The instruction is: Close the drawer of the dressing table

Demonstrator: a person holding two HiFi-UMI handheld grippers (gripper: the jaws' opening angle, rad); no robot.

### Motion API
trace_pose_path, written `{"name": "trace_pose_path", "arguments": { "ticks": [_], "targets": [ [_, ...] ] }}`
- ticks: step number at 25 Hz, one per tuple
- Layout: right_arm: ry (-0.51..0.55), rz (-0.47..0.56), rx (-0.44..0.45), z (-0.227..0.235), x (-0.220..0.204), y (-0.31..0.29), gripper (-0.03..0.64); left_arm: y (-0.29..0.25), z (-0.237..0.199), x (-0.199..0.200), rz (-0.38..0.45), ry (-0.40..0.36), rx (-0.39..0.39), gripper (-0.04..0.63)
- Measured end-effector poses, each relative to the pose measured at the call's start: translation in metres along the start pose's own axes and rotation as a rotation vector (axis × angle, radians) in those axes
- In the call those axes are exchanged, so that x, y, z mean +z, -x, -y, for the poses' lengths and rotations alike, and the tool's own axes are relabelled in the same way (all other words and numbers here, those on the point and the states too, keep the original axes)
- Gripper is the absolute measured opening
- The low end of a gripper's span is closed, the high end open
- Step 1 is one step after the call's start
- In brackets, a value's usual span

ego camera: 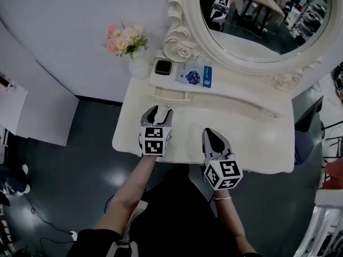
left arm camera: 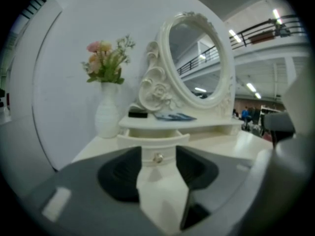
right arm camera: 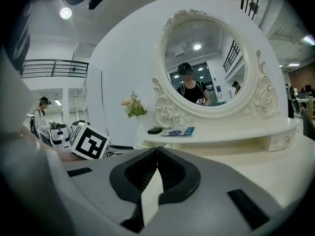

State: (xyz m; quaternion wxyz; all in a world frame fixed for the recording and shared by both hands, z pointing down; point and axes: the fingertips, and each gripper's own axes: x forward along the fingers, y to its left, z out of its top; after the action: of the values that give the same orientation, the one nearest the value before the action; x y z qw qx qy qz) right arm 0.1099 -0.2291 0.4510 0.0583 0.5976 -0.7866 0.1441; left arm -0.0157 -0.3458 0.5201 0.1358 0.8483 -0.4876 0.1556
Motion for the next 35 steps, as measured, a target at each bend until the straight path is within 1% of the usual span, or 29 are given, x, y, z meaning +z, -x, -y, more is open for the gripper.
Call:
{"name": "trace_pose_path", "arguments": {
  "ticks": [5,16,22,29,35],
  "targets": [
    [-0.003,0.005,0.001,0.007,0.004,-0.005,0.005,-0.019,-0.003,-0.007,-0.030,-0.001,0.021,0.221],
    [-0.004,-0.006,0.013,0.020,0.005,-0.012,0.005,-0.043,-0.005,-0.011,-0.062,-0.012,0.061,0.221],
    [-0.003,-0.012,0.019,0.025,0.005,-0.017,0.005,-0.049,-0.009,-0.008,-0.068,0.004,0.079,0.221],
    [-0.001,-0.016,0.021,0.029,0.006,-0.020,0.005,-0.058,-0.008,-0.002,-0.067,-0.004,0.087,0.224],
    [0.000,-0.023,0.016,0.031,0.004,-0.020,0.005,-0.069,-0.009,0.003,-0.072,0.012,0.105,0.225]
  ]
}}
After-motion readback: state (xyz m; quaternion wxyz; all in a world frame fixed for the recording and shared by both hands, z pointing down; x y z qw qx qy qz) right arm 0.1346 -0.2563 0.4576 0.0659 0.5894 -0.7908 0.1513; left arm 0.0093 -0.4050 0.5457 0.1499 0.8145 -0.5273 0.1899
